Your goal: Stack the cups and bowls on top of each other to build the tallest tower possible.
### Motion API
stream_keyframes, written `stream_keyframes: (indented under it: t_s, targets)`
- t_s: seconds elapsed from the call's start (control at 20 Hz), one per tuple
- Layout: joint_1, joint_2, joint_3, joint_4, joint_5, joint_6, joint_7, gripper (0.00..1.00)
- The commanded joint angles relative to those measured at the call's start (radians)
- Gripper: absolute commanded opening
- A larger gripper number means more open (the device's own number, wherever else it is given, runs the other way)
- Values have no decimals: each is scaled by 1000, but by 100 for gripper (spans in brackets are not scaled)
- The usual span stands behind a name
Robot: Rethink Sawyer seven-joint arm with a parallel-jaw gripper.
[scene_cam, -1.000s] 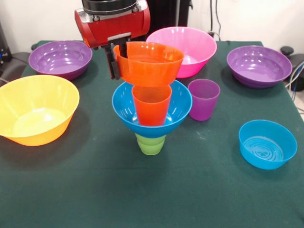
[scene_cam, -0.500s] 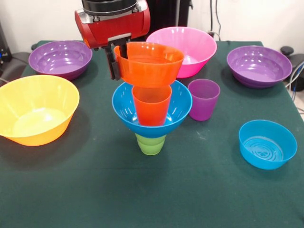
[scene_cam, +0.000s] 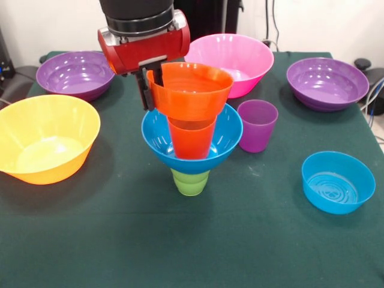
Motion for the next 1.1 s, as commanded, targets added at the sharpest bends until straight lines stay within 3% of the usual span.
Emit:
stream_keyframes:
  t_s: [0.05, 0.65, 1.1]
  targets:
    - [14, 21, 14, -6, -17, 140, -44, 0]
    - [-1, 10, 46, -4, 6, 183, -60, 0]
    - [-15, 15, 76, -1, 16, 137, -67, 0]
